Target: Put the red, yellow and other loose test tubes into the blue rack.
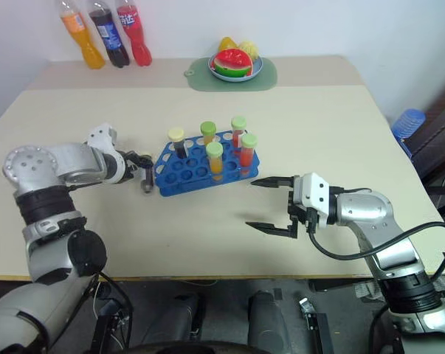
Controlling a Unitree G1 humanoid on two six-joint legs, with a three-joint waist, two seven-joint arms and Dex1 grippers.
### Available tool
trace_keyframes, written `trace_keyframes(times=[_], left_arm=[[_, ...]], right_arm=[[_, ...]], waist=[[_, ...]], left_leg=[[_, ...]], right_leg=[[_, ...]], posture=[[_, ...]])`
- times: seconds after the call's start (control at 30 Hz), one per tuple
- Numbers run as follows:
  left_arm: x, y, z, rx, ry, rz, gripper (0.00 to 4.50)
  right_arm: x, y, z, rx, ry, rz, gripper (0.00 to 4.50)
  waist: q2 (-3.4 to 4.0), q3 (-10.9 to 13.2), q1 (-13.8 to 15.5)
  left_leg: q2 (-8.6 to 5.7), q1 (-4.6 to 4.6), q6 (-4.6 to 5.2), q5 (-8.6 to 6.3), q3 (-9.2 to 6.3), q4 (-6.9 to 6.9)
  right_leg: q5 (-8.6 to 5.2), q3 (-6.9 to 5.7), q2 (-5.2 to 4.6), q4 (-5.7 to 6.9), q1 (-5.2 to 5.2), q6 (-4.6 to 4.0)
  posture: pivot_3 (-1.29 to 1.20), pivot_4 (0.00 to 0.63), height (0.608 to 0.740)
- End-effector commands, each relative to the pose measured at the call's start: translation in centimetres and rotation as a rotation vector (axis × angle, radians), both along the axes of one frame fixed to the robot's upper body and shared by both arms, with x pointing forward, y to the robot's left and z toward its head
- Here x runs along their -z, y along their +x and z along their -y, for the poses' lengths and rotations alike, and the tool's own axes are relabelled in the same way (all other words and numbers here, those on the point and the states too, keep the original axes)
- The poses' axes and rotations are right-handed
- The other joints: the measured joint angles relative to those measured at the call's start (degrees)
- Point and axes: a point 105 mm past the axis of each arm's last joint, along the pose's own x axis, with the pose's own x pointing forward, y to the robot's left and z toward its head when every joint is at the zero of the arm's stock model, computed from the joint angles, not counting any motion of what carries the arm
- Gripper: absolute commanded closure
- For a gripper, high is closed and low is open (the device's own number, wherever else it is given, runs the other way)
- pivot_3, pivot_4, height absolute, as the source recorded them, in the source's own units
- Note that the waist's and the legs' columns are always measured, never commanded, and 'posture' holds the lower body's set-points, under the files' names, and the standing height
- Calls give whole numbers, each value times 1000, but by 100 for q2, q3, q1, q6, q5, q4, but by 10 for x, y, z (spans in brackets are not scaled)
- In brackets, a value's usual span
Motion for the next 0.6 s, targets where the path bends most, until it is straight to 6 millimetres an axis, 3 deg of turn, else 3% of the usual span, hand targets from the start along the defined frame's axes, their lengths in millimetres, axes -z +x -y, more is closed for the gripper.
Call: trace_keyframes(times=[0.03, 0.07, 0.13, 0.3, 0.47, 0.6], left_arm=[[1, 11, 5, -28, 9, -21, 879], [4, 14, 8, -23, 2, -32, 879], [9, 18, 14, -13, -1, -55, 1462], [13, 19, 17, 10, 8, -98, 3693], [0, 13, 12, 55, -14, -72, 3790], [-35, -5, -4, 164, 22, 228, 3790]], right_arm=[[-10, -3, -6, -15, 12, 50, 67], [-10, -3, -7, -10, 15, 52, 67], [-9, -4, -8, -5, 16, 56, 0], [-9, -8, -9, 10, 20, 54, 0], [-8, -7, -8, 24, 23, 57, 0], [-6, -4, -6, 49, 38, 58, 0]], waist=[[-1, 0, 7], [0, -1, 18], [1, -2, 44], [0, -4, 109], [-1, -4, 94], [-4, -2, -44]], left_leg=[[-1, 0, -1, 1, 1, 1], [-2, 0, -2, 1, 2, 1], [-3, 1, -6, 3, 3, 1], [-5, 1, -7, 4, 5, 3], [-5, 3, -7, 4, 4, 4], [-2, -1, -7, 3, 5, -3]], right_leg=[[0, 0, -1, -1, 1, 1], [0, 0, -3, 0, 1, 1], [1, -1, -4, 0, 2, 1], [2, -1, -7, 0, 4, 3], [3, -1, -8, 1, 5, 6], [3, 4, -10, 3, -8, 6]], posture=[[0, 150, 740], [0, 150, 740], [0, 150, 740], [0, 150, 740], [0, 150, 740], [0, 150, 740]])
